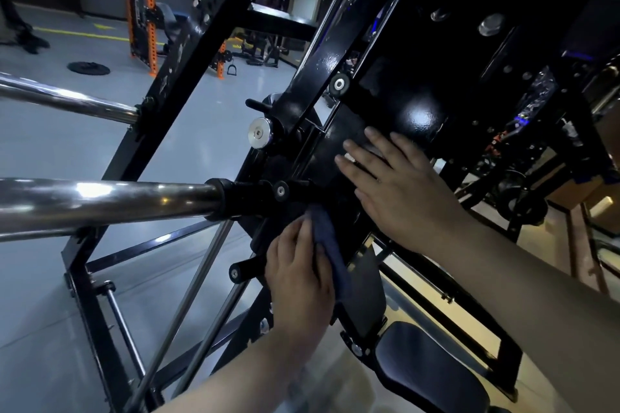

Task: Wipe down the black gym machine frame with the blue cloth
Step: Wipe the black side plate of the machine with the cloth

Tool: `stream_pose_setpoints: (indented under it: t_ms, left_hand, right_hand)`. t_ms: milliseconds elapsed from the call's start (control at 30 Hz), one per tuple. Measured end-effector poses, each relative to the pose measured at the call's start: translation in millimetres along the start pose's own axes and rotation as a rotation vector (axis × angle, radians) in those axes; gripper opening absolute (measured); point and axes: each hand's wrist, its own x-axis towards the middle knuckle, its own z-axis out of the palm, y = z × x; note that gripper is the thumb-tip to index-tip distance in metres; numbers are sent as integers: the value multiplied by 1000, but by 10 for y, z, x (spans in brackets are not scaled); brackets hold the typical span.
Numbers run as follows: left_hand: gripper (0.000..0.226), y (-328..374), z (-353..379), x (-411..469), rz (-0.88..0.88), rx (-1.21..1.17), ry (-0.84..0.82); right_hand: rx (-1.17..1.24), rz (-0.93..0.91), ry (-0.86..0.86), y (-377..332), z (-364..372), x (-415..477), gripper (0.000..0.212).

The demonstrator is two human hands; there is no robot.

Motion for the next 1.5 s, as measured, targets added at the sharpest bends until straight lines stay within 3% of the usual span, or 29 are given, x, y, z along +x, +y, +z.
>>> stream_pose_setpoints:
  t_ms: [100,233,333,433,633,800,867,1033,1200,1333,1500]
  left_hand:
    - [58,-19,43,46,-316,-69,39]
    - [67,415,93,282,-484,-38,15]
    - [75,487,97,184,-369,-1,27]
    - [60,172,75,-58,-207,-14,28]
    - [55,141,65,7,-313,-69,79]
    - [44,272,-47,149,199,-45,-61]
    - [43,41,-113,117,299,-2,-112]
    - [42,-272,-169,28,254,-7,-114]
    - [42,189,-117,379,473,-6,-153]
    - [40,-80,-123,282,559,-15,-175]
    - [42,-314,-174,32,383,-9,-187]
  right_hand:
    - [27,-26,36,86,-41,125,52]
    - [-24,-87,10,206,-63,265,52]
    - [-26,-47,24,120,3,230,54]
    - [-14,-23,45,60,38,214,50]
    - [-6,-14,36,11,58,214,48]
    - [-15,-45,-3,52,3,229,50]
    - [-16,-107,-42,133,-6,213,52]
    - [-32,-178,-99,269,-57,199,54]
    - [-45,-174,-133,238,-84,196,54]
    - [-13,-151,-133,220,-90,208,52]
    - [2,-131,-91,161,-73,153,50]
